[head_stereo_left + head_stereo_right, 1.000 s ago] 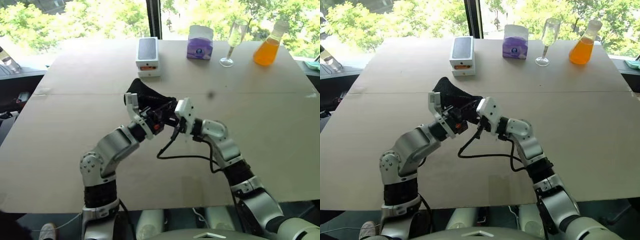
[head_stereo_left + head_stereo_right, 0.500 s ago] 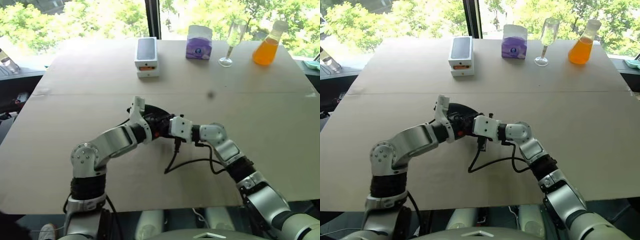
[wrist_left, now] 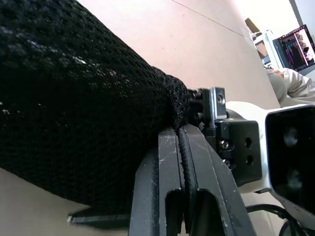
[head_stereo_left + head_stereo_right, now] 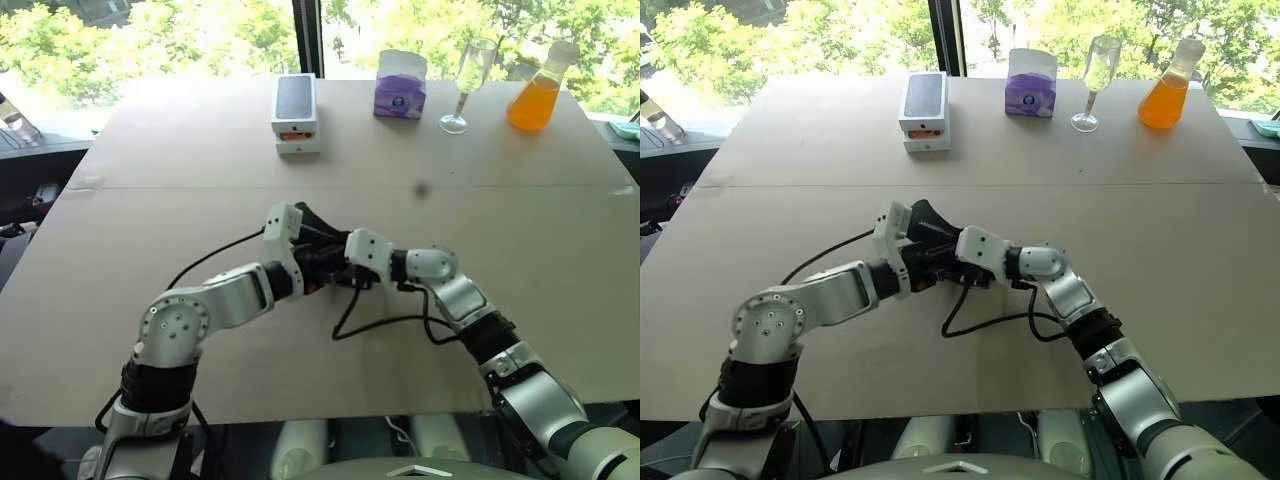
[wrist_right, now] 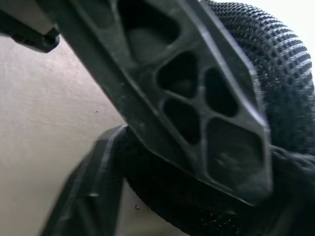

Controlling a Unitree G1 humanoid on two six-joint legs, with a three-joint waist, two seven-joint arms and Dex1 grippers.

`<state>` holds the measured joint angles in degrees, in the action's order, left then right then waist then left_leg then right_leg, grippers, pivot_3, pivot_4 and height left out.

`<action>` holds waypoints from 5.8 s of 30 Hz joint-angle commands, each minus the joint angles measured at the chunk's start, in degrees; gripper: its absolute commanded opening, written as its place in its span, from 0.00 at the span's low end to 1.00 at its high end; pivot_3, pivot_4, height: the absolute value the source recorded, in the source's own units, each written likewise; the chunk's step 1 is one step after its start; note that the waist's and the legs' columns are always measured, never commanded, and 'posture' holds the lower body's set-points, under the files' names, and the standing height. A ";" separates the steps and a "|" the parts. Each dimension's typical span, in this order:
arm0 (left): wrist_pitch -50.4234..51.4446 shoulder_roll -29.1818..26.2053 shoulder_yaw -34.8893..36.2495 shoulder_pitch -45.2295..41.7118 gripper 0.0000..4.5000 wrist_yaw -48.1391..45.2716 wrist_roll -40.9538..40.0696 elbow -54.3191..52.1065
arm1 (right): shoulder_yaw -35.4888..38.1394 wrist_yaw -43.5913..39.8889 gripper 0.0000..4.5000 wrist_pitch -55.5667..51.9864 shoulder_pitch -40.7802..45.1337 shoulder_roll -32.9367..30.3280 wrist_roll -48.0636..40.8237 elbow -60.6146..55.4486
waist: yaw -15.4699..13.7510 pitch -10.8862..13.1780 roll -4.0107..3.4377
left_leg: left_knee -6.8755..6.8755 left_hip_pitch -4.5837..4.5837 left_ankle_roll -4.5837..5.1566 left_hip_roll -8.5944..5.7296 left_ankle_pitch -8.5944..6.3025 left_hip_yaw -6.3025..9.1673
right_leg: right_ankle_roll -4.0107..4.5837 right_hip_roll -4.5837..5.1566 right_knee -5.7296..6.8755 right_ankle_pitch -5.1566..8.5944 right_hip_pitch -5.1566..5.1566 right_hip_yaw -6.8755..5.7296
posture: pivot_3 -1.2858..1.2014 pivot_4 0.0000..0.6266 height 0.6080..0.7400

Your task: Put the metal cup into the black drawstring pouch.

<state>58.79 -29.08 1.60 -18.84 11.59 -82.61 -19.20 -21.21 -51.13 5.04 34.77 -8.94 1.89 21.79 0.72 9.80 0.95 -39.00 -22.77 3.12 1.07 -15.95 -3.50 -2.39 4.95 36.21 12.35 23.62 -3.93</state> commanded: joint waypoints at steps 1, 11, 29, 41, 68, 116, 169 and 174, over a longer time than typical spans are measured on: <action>-1.12 0.04 1.26 -0.02 0.00 -2.24 2.22 -2.00 | 1.45 0.39 0.19 -0.43 -0.69 -0.65 -1.31 -4.22 | -0.05 0.00 0.00 | 0.00 -0.01 0.00 0.00 0.00 0.00 | 0.00 0.01 0.00 0.00 0.00 0.00 | 0.52 0.24 1.00; -1.97 1.29 3.64 0.01 0.00 -1.89 4.19 -0.80 | 3.22 1.21 0.02 -3.91 -3.38 -4.35 -2.42 -11.56 | -0.07 0.00 0.00 | 0.02 -0.02 0.00 -0.01 0.00 0.00 | 0.00 0.05 0.00 0.00 0.03 0.01 | 0.52 0.24 1.00; -0.72 -1.29 -0.46 -3.41 0.00 -11.50 20.74 -0.46 | 4.50 1.00 0.48 -11.87 -6.71 -10.09 -5.54 -22.46 | -0.09 0.01 0.01 | 0.03 -0.03 0.01 0.00 0.00 -0.01 | 0.00 0.01 0.01 0.00 0.05 0.01 | 0.52 0.24 1.00; 0.30 -6.68 -0.41 -1.04 0.66 -23.19 24.36 -6.47 | 11.36 3.70 0.49 -21.94 -16.20 -17.82 -9.79 -37.87 | -0.26 0.02 0.00 | 0.07 -0.06 0.01 -0.01 0.00 -0.01 | -0.01 0.05 -0.01 0.00 0.07 0.01 | 0.52 0.24 1.00; -18.62 -9.82 8.46 21.39 0.66 -39.34 38.13 -19.94 | 8.12 6.26 0.49 -5.44 -1.45 -11.29 -2.99 -5.34 | -0.02 0.10 -0.13 | 0.09 -0.09 0.04 0.07 -0.01 -0.07 | 0.01 0.00 -0.04 0.01 0.13 0.06 | 0.52 0.24 1.00; -18.59 -2.43 -5.60 -7.31 0.68 -29.85 48.28 -9.84 | 8.23 7.30 0.01 -7.71 9.47 -11.48 -0.80 -27.85 | -0.12 0.11 -0.14 | -0.14 -0.06 0.04 -0.02 0.00 -0.08 | 0.00 -0.04 0.26 0.00 0.13 0.07 | 0.52 0.24 1.00; -31.14 2.20 -7.27 -7.34 0.09 -36.29 67.68 -9.81 | 8.79 7.88 0.00 -9.81 7.81 -12.57 -0.83 -29.80 | -0.20 0.11 -0.13 | -0.15 -0.08 0.05 0.03 0.00 -0.08 | 0.00 -0.02 0.27 0.00 0.14 0.07 | 0.52 0.24 1.00; -30.24 2.20 -7.21 -4.15 0.09 -36.07 68.39 -11.32 | 10.02 9.02 0.00 -11.40 7.47 -12.57 -1.22 -30.69 | -0.24 0.11 -0.13 | -0.15 -0.08 0.05 0.04 0.00 -0.08 | 0.00 -0.01 0.28 0.00 0.14 0.07 | 0.52 0.24 1.00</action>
<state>29.09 -26.62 -6.77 -23.62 -24.85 -15.15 -28.18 -13.53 -43.55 -6.18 41.76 -21.23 1.57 -5.98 0.47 9.91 0.82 -39.16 -22.85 3.18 1.11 -15.95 -3.57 -2.39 4.93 36.50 12.34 23.76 -3.86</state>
